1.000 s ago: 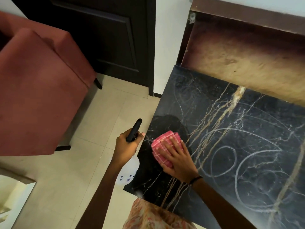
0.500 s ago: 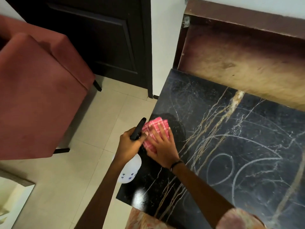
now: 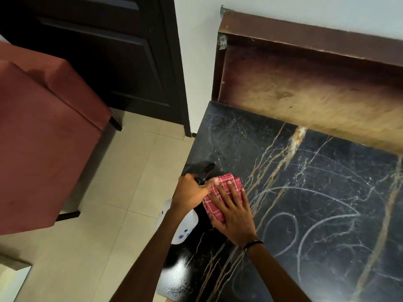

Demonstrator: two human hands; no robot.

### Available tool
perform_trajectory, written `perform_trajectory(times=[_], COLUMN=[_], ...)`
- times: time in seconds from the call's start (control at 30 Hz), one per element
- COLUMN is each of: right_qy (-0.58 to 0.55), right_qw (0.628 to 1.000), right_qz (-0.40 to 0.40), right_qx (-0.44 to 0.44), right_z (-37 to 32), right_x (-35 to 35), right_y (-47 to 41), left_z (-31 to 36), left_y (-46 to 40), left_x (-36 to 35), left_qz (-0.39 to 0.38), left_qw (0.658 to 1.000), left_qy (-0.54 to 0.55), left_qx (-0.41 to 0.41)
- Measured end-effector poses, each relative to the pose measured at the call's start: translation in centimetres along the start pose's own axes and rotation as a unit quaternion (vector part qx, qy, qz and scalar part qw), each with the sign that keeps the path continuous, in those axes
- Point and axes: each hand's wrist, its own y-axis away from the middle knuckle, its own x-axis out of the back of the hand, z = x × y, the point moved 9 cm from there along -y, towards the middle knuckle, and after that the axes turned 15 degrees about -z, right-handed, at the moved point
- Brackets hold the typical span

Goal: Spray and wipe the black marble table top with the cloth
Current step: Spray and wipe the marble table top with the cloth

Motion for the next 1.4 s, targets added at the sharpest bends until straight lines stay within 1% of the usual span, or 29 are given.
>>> perform_trajectory(times=[0.13,0.23,0.37,0.47,0.57,0.67,0.73,0.77,0.83,0.93,1.0,1.1,1.17,1.27,1.33,1.4], right_qy=[0.003,0.011,-0.009,-0.017,0.015,0.047,0.064,0.075,0.087,0.060,0.035,0.003,0.012,0.042,0.071,0.079], right_qw=[1.000,1.000,0.997,0.996,0.998,0.997,0.993,0.991,0.992,0.996,0.996,0.993,0.995,0.996,0.992,0.992], right_qz=[0.006,0.008,0.020,0.022,0.042,0.050,0.043,0.045,0.056,0.058,0.054,0.059,0.069,0.073,0.078,0.080], right_qx=[0.003,-0.017,-0.070,-0.088,-0.048,0.044,0.093,0.102,0.074,-0.017,-0.064,-0.098,-0.071,0.024,0.064,0.062], right_z=[1.5,4.5,7.4,5.7,1.2,-2.7,-2.1,-0.7,3.7,10.0,11.2,8.8,5.3,0.9,1.1,4.1], right_x=[0.6,2.3,5.6,7.7,8.1,6.8,5.6,5.3,5.4,7.3,9.2,11.3,11.6,10.2,8.6,7.8], right_y=[-0.4,-1.9,-7.1,-12.0,-14.2,-11.8,-9.3,-8.4,-7.8,-10.2,-13.7,-18.4,-19.6,-17.8,-15.5,-14.1], left_z=[-0.1,-0.9,-2.1,-2.5,-2.3,-2.0,-1.6,-1.3,-1.0,-0.7,-0.2,0.5,1.0,1.3,1.4,1.4], left_y=[-0.7,-0.9,-0.8,-0.8,-0.8,-0.8,-0.9,-1.0,-1.3,-1.6,-1.9,-2.6,-3.1,-3.9,-4.5,-5.0], left_x=[0.4,1.4,2.4,2.9,3.5,3.8,3.9,4.0,4.2,4.5,4.5,4.4,4.2,3.9,3.8,3.6], left_qz=[0.002,0.010,0.014,0.018,0.022,0.027,0.031,0.030,0.028,0.034,0.035,0.036,0.036,0.027,0.024,0.016], left_qw=[1.000,0.999,0.996,0.993,0.992,0.990,0.988,0.988,0.987,0.981,0.976,0.974,0.974,0.977,0.978,0.978], left_qy=[0.010,0.037,0.074,0.102,0.118,0.130,0.146,0.149,0.160,0.190,0.213,0.215,0.205,0.188,0.184,0.183], left_qx=[0.014,0.025,0.045,0.056,0.046,0.037,0.030,0.020,0.005,-0.014,-0.034,-0.066,-0.087,-0.098,-0.097,-0.095])
